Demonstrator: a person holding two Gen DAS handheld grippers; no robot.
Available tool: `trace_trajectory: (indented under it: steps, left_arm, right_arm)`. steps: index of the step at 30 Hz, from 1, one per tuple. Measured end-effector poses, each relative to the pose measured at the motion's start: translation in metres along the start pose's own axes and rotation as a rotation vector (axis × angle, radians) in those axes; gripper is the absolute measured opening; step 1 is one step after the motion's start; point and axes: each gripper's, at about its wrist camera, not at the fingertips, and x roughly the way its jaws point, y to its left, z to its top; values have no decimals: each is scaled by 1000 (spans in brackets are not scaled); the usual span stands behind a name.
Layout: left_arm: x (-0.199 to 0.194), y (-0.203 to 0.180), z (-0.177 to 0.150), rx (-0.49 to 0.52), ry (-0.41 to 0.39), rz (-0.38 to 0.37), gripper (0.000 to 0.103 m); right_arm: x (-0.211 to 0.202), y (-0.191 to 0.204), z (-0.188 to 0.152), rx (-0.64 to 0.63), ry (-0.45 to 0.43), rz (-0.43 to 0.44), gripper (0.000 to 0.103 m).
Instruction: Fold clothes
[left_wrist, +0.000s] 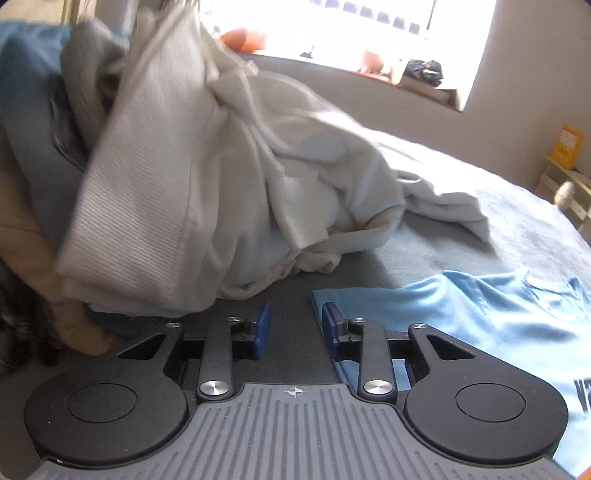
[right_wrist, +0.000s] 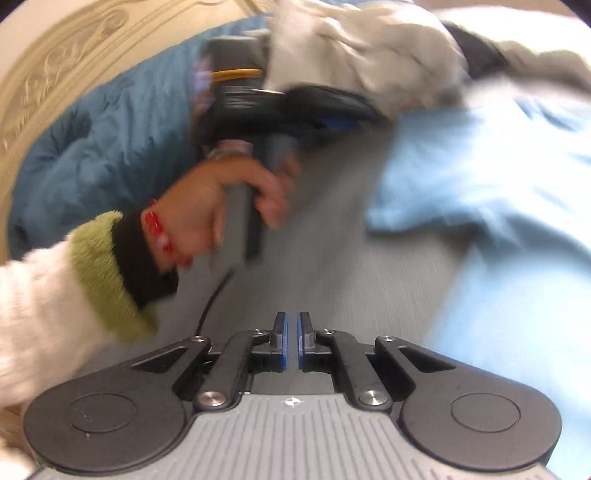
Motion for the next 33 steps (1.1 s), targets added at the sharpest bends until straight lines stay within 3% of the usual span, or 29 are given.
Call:
trace_trajectory:
  steps: [6, 9, 12, 17, 21, 27, 33]
  left_arm:
    - [-35, -54, -20, 208, 56, -137, 33]
    - [-40, -84, -35, 281, 106, -176, 33]
    - [-46, -97, -48, 245, 167, -245, 33]
    - [-49, -111, -54, 200, 211, -236, 33]
    - [-51, -122, -59, 165, 246, -229, 33]
    - [-53, -138, -66, 111, 298, -218, 35]
    - [-42, -186, -46, 229, 308, -203, 37]
  right_arm:
    - [-74, -35, -59, 233, 31, -3, 5]
    - [-91, -33, -76, 236, 48, 11, 5]
    - [-102, -25, -87, 192, 30, -28, 5]
    - [-121, -24, -115, 198, -8, -117, 5]
    - [-148, -32, -146, 263, -103, -181, 5]
    - [-203, -74, -189, 454, -301, -339, 6]
    - [-258, -126, -192, 550, -498, -526, 7]
